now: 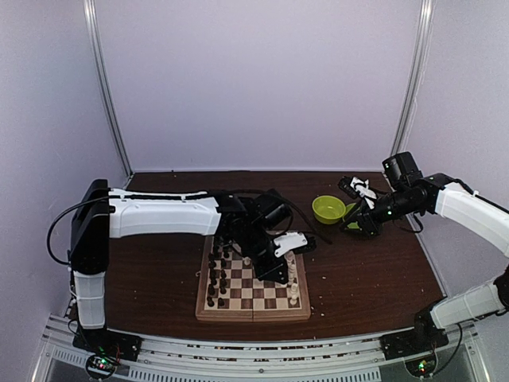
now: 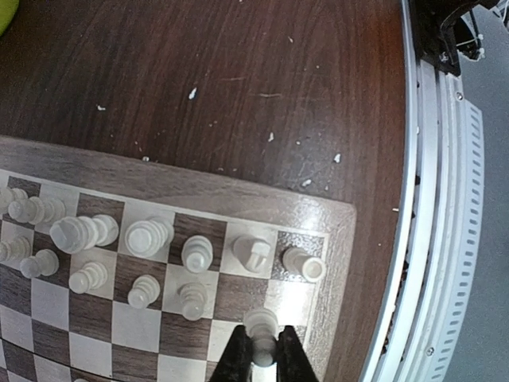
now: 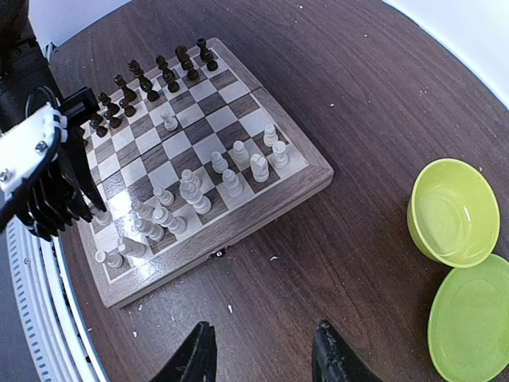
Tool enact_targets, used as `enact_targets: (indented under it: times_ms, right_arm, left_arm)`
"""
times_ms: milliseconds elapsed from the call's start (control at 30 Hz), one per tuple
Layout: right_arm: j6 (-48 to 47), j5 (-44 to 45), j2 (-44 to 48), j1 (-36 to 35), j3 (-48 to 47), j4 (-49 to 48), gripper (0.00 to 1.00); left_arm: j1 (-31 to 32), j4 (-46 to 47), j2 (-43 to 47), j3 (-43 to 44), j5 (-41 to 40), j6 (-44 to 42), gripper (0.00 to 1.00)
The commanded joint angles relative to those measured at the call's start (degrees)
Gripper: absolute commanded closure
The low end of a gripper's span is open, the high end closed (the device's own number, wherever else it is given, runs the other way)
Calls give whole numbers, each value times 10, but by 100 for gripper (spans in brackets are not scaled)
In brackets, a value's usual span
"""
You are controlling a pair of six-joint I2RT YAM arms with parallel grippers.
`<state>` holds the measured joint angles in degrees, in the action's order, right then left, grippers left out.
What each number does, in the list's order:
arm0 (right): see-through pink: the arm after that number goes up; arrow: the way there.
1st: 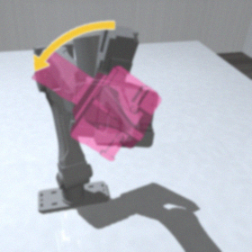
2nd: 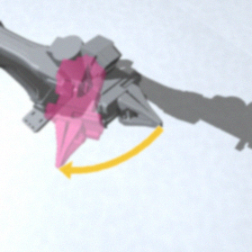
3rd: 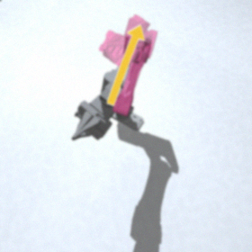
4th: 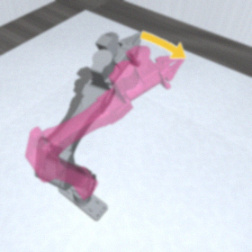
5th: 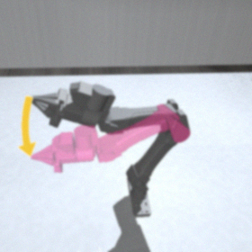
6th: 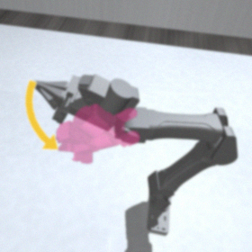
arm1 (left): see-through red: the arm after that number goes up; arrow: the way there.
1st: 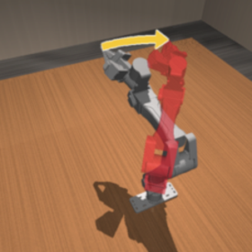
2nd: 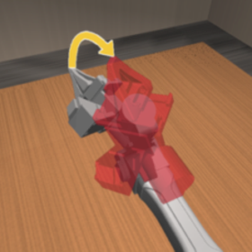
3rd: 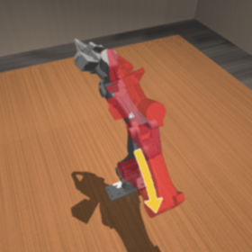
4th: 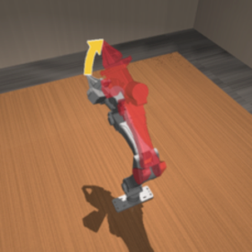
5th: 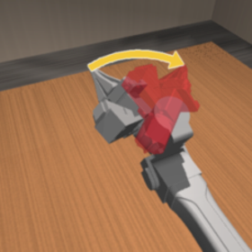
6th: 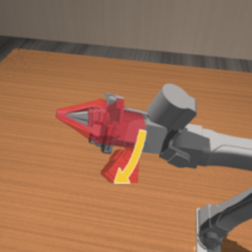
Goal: Set up the chess pieces on the board
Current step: Place the pawn on b2.
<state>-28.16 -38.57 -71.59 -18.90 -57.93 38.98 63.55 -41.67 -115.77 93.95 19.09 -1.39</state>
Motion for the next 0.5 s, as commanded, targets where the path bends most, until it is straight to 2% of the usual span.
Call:
enact_targets:
  times_ms: [0,467]
  right_arm:
    - [-1,3,5,3,-17,1,59]
    - [-4,4,-1,3,-18,4,59]
  left_arm:
    - [6,5,-24,15,-25,-4,93]
    - [7,2,-56,29,-34,-9,93]
